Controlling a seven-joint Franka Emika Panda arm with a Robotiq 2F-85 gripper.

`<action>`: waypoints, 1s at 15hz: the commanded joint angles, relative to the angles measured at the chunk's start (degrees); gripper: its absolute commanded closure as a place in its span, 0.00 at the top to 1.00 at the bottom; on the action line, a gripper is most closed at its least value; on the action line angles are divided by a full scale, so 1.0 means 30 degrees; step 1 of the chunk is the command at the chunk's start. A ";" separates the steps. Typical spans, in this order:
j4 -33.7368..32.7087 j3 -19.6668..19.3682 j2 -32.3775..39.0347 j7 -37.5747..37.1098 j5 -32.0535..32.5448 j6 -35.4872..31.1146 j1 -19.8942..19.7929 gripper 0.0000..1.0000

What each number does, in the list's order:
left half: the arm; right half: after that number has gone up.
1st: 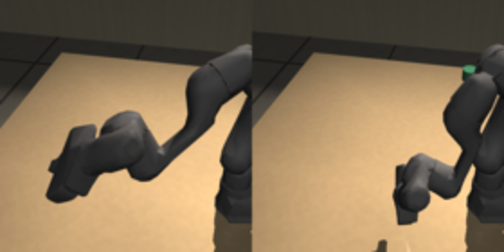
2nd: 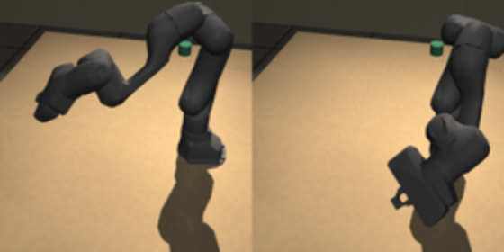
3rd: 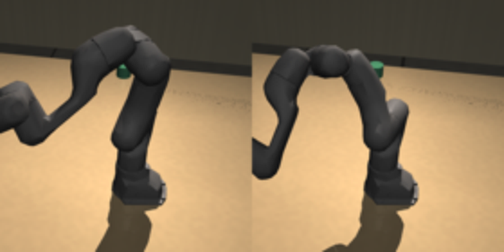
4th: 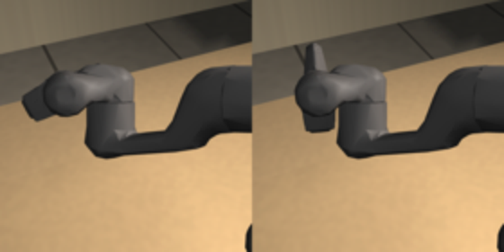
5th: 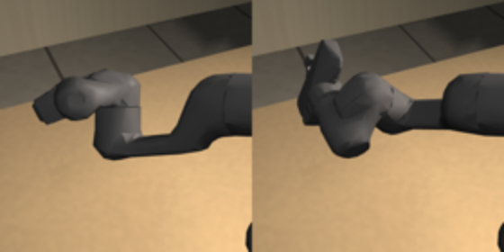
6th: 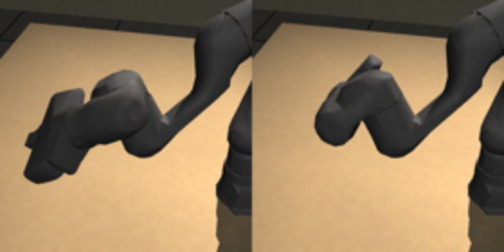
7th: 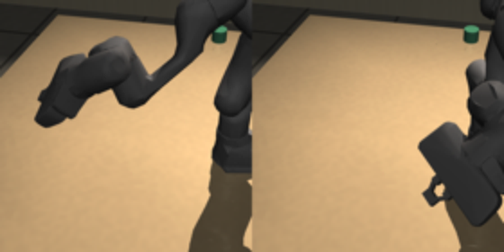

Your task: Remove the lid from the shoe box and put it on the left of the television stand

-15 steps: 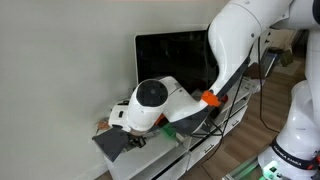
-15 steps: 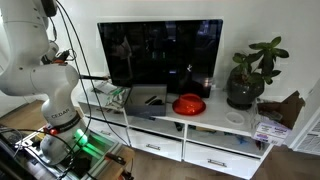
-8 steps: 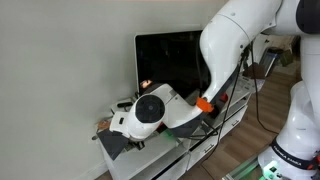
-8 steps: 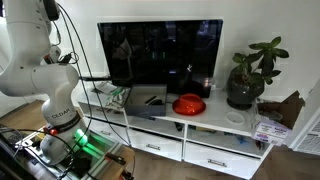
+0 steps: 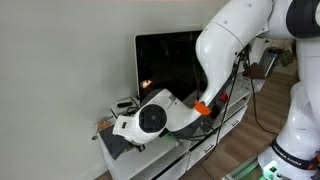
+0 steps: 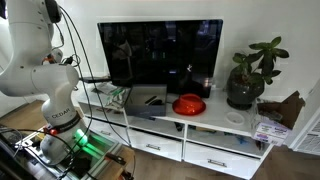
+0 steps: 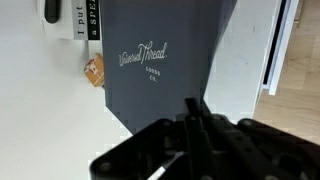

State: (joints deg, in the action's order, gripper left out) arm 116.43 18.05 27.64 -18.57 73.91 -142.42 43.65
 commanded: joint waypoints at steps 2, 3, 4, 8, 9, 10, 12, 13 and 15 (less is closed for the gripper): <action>-0.0610 -0.0340 0.0650 -0.1428 0.2090 0.0434 0.0217 0.01; -0.0722 -0.0367 0.0815 -0.1646 0.2444 0.0404 0.0186 0.01; -0.0808 -0.0395 0.0946 -0.1799 0.2767 0.0440 0.0171 0.01; -0.1160 -0.0364 0.1542 -0.2117 0.3604 0.0583 0.0032 0.29; -0.1120 -0.0301 0.1583 -0.1978 0.3570 0.0654 -0.0044 0.31; -0.1090 -0.0266 0.1629 -0.1905 0.3521 0.0667 -0.0125 0.36; -0.0984 -0.0109 0.1672 -0.1508 0.3109 0.0436 -0.0366 0.51; -0.0905 -0.0001 0.1671 -0.1234 0.2851 0.0241 -0.0523 0.57; -0.0833 0.0157 0.1677 -0.0839 0.2574 0.0065 -0.0748 0.71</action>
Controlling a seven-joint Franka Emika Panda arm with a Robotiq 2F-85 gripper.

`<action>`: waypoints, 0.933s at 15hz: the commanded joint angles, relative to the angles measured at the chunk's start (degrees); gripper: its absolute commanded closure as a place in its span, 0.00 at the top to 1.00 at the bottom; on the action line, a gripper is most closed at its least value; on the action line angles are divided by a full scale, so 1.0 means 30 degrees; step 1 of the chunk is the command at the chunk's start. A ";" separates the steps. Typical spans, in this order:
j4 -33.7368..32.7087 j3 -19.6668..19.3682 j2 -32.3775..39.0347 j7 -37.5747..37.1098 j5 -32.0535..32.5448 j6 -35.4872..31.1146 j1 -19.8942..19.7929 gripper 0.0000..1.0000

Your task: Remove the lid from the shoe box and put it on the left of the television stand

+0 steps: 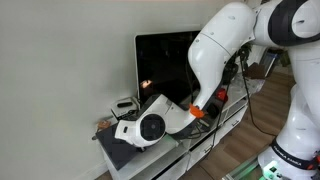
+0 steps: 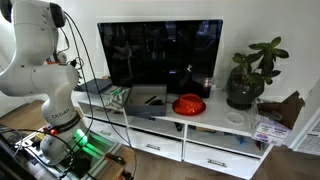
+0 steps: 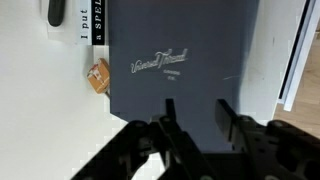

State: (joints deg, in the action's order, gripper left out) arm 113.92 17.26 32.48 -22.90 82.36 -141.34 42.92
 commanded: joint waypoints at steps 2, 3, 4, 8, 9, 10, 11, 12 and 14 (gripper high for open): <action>0.0086 0.0606 0.0103 0.1044 -0.0777 -0.0688 -0.0817 0.85; 0.0121 0.0745 0.0096 0.1161 -0.1083 -0.0955 -0.1007 0.92; 0.0159 0.0917 -0.0024 0.1307 -0.1568 -0.1224 -0.1234 0.99; 0.0870 0.2970 -0.1491 0.4165 -0.6920 -0.2203 -0.3353 1.00; 0.1016 0.4524 -0.1678 0.4854 -0.8422 -0.1589 -0.4752 1.00; 0.1227 0.6006 -0.2093 0.5478 -1.0018 -0.0770 -0.6044 1.00; 0.1270 0.7174 -0.2340 0.6060 -1.1578 -0.0405 -0.7106 1.00; 0.1422 0.8697 -0.2691 0.6608 -1.3114 0.0399 -0.8439 1.00; 0.1634 1.1027 -0.3447 0.7246 -1.6206 0.1512 -1.0619 1.00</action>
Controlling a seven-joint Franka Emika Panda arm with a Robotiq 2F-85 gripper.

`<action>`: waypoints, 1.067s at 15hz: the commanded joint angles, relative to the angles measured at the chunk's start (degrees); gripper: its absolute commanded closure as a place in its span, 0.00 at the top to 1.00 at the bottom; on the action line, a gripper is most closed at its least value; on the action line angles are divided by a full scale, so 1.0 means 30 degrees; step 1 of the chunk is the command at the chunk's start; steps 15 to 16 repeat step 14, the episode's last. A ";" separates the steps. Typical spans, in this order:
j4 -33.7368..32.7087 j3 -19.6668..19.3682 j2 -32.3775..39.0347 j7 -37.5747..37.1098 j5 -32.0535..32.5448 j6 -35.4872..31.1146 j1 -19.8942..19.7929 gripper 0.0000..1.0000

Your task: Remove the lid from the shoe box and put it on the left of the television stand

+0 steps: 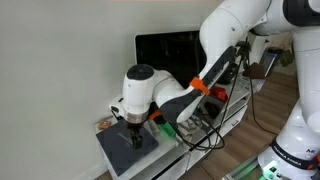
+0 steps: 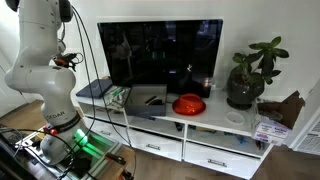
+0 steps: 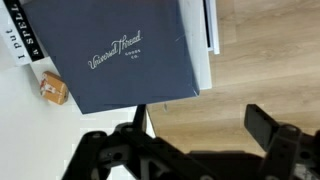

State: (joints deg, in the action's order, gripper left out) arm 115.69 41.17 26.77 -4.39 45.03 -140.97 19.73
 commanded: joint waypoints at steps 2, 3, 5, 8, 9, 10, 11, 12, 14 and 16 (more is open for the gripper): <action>0.1293 0.5148 -0.2261 0.1659 -0.6790 0.2156 -0.5017 1.00; 0.1531 0.6040 -0.2925 0.1959 -0.8300 0.2431 -0.5901 1.00; 0.1922 0.7742 -0.4024 0.2566 -1.0868 0.2819 -0.7751 1.00; 0.2481 1.0137 -0.6156 0.2866 -1.3982 0.4248 -1.0517 1.00; 0.2578 1.0870 -0.6873 0.3071 -1.4831 0.5035 -1.1447 1.00; 0.1728 0.7530 -0.5502 0.3428 -1.4328 0.3985 -0.7955 1.00; 0.1880 0.7999 -0.6076 0.3465 -1.4829 0.4496 -0.8548 1.00; 0.2007 0.8191 -0.6494 0.3449 -1.5047 0.4713 -0.8805 1.00; 0.2298 1.0613 -0.6087 0.2580 -1.4056 0.4804 -1.1040 1.00; 0.2298 1.0613 -0.6087 0.2580 -1.4056 0.4804 -1.1040 1.00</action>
